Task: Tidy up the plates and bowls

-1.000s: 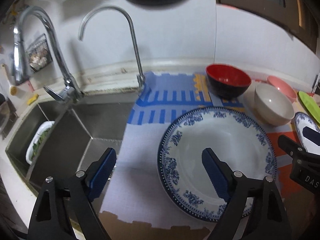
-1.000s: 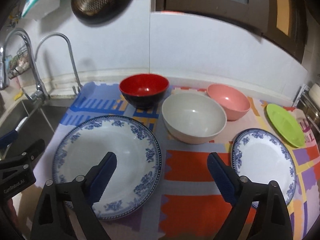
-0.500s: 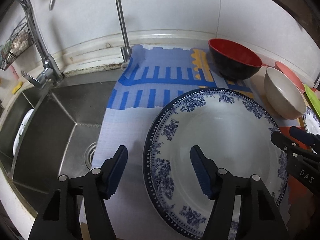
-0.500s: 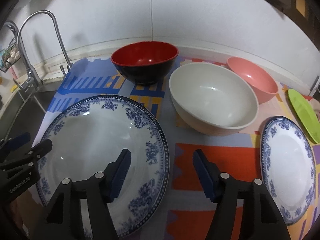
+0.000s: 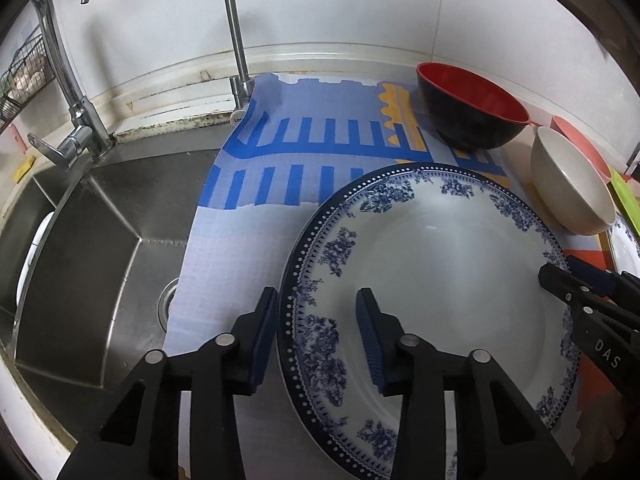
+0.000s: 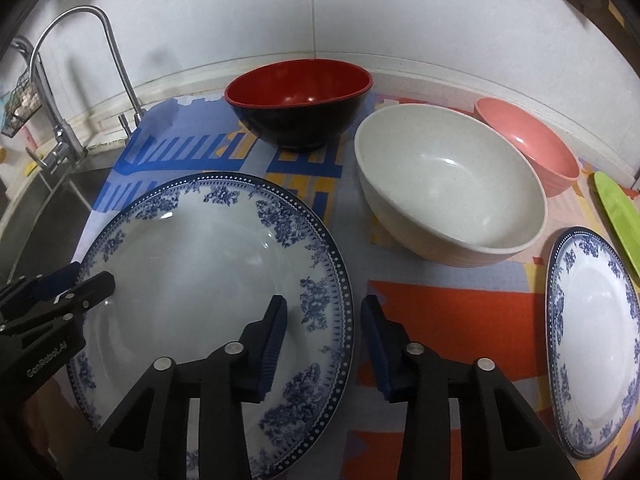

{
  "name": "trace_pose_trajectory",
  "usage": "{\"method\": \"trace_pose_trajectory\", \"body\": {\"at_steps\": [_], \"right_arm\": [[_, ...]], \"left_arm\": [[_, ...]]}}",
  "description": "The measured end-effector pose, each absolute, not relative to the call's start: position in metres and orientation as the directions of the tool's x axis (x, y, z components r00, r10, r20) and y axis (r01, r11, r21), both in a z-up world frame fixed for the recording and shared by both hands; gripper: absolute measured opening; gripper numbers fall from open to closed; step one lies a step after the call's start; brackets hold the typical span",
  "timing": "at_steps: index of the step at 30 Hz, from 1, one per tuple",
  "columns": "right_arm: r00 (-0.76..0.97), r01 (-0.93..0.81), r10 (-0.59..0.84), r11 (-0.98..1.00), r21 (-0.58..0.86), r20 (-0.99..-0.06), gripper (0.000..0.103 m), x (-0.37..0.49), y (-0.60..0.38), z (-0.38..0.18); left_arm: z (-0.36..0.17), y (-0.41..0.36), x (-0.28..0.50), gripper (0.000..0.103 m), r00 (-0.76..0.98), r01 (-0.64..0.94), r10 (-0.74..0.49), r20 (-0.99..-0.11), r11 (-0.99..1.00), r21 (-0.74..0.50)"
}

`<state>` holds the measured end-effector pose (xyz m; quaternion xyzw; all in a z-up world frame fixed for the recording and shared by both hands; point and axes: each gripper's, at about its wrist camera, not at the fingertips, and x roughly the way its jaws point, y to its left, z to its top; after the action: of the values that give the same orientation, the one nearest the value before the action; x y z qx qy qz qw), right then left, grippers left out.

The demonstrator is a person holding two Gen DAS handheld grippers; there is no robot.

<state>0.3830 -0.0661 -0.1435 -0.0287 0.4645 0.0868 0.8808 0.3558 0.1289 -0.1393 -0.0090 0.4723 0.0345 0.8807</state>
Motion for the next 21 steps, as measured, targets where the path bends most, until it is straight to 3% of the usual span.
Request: {"method": "trace_pose_trajectory", "body": {"at_steps": [21], "right_arm": [[0.582,-0.169,0.099,0.986,0.0,-0.807,0.034,0.35,-0.075,-0.12]], "left_arm": [[-0.117,0.121,0.312,0.035,0.591,-0.072,0.043,-0.806,0.997,0.0]]}}
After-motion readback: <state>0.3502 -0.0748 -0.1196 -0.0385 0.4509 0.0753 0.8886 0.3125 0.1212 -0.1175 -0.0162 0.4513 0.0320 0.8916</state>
